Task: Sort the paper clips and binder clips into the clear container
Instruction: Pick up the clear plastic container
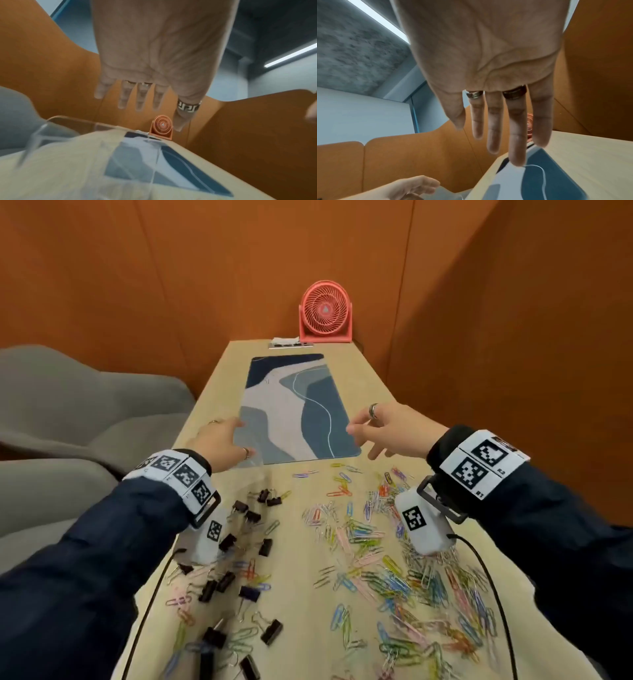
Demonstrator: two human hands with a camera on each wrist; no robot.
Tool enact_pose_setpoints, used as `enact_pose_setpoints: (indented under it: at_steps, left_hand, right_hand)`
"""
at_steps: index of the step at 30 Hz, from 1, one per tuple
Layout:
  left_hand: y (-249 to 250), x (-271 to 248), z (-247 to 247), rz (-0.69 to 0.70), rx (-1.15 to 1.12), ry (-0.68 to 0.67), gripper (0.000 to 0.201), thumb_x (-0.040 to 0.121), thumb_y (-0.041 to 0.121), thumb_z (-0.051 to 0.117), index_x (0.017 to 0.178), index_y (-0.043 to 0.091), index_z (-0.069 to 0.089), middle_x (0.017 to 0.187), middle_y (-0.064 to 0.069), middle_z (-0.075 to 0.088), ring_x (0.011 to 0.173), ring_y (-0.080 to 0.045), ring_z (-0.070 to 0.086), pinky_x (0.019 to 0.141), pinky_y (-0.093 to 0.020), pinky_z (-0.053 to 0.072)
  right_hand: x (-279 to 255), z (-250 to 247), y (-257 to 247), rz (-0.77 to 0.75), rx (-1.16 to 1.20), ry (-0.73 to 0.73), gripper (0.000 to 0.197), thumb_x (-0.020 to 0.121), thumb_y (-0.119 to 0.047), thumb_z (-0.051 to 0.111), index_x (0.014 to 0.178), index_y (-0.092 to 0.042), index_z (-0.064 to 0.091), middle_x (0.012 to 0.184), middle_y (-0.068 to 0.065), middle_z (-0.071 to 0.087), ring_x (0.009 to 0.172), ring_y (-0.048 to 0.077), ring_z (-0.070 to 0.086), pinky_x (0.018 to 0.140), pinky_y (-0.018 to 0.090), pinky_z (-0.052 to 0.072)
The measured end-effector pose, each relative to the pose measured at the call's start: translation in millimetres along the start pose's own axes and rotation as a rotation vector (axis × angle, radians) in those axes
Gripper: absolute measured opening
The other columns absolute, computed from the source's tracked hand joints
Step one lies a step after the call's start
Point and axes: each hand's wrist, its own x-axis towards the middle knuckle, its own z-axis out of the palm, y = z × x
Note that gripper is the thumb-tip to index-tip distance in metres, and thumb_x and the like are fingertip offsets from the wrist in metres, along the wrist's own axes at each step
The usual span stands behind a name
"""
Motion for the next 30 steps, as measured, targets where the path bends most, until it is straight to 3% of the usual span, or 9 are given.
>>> enact_pose_setpoints:
  at_steps: [4, 6, 8, 10, 14, 20, 24, 27, 30]
  left_hand:
    - [-19, -8, 16, -0.168, 0.144, -0.047, 0.085, 0.081, 0.038, 0.069, 0.148, 0.021, 0.020, 0.153, -0.012, 0.024, 0.139, -0.034, 0.025, 0.109, -0.053, 0.026]
    - [-27, -10, 25, -0.200, 0.155, -0.060, 0.091, 0.080, 0.038, 0.070, 0.149, 0.019, 0.015, 0.154, -0.012, 0.021, 0.139, -0.035, 0.023, 0.112, -0.051, 0.023]
    - [-31, -10, 29, -0.203, 0.183, -0.057, 0.092, 0.080, 0.035, 0.071, 0.150, 0.017, 0.014, 0.153, -0.015, 0.024, 0.139, -0.037, 0.022, 0.114, -0.045, 0.021]
    - [-35, -10, 30, -0.233, 0.193, -0.043, 0.091, 0.080, 0.033, 0.071, 0.149, 0.020, 0.014, 0.150, -0.015, 0.029, 0.138, -0.038, 0.021, 0.113, -0.047, 0.021]
    - [-42, -12, 30, -0.235, 0.084, -0.007, 0.081, 0.077, 0.028, 0.075, 0.144, 0.022, 0.028, 0.134, -0.009, 0.051, 0.127, -0.030, 0.041, 0.103, -0.050, 0.028]
    - [-42, -24, 22, -0.096, -0.180, 0.076, 0.071, 0.072, 0.016, 0.080, 0.134, 0.012, 0.045, 0.115, -0.006, 0.058, 0.097, -0.019, 0.050, 0.088, -0.035, 0.041]
    - [-24, -45, -1, 0.019, -0.288, 0.079, 0.068, 0.073, 0.025, 0.079, 0.132, 0.018, 0.048, 0.108, 0.002, 0.057, 0.096, -0.016, 0.054, 0.083, -0.031, 0.041]
    - [-5, -67, -21, 0.128, -0.391, 0.067, 0.066, 0.069, 0.028, 0.080, 0.128, 0.025, 0.050, 0.107, 0.006, 0.061, 0.094, -0.011, 0.059, 0.078, -0.029, 0.045]
    - [11, -94, -33, 0.225, -0.520, 0.020, 0.062, 0.066, 0.030, 0.081, 0.122, 0.033, 0.054, 0.104, 0.010, 0.064, 0.093, -0.006, 0.062, 0.070, -0.015, 0.044]
  right_hand:
    - [-16, 18, 18, 0.038, 0.018, 0.014, 0.024, 0.095, -0.035, 0.046, 0.107, -0.017, 0.056, 0.102, 0.005, 0.069, 0.085, 0.024, 0.069, 0.059, 0.023, 0.046]
    - [-23, 25, 28, 0.076, 0.039, 0.011, 0.024, 0.095, -0.035, 0.046, 0.107, -0.017, 0.057, 0.102, 0.006, 0.069, 0.085, 0.025, 0.070, 0.057, 0.020, 0.043]
    - [-31, 29, 36, 0.115, 0.064, 0.017, 0.022, 0.095, -0.035, 0.047, 0.106, -0.018, 0.056, 0.101, 0.005, 0.069, 0.085, 0.025, 0.070, 0.055, 0.020, 0.042]
    - [-36, 32, 42, 0.145, 0.093, 0.023, 0.023, 0.095, -0.033, 0.047, 0.107, -0.015, 0.056, 0.101, 0.006, 0.069, 0.081, 0.024, 0.069, 0.053, 0.020, 0.042]
    - [-36, 36, 48, 0.158, 0.131, 0.060, 0.020, 0.095, -0.029, 0.048, 0.105, -0.015, 0.058, 0.097, 0.005, 0.070, 0.072, 0.020, 0.065, 0.053, 0.020, 0.043]
    - [-35, 48, 40, 0.067, 0.271, 0.093, 0.022, 0.095, -0.023, 0.049, 0.106, -0.008, 0.062, 0.089, 0.003, 0.068, 0.075, 0.018, 0.064, 0.068, 0.021, 0.048]
    - [-38, 58, 25, -0.019, 0.287, 0.104, 0.027, 0.095, -0.022, 0.050, 0.117, -0.011, 0.060, 0.108, 0.006, 0.067, 0.097, 0.019, 0.065, 0.087, 0.025, 0.048]
    - [-38, 65, 10, -0.072, 0.309, 0.131, 0.048, 0.093, -0.030, 0.052, 0.139, -0.017, 0.040, 0.133, 0.005, 0.054, 0.121, 0.015, 0.052, 0.104, 0.031, 0.041]
    - [-39, 72, -2, -0.100, 0.472, 0.108, 0.069, 0.090, -0.037, 0.054, 0.148, -0.024, 0.017, 0.149, 0.000, 0.034, 0.135, 0.013, 0.037, 0.111, 0.032, 0.032]
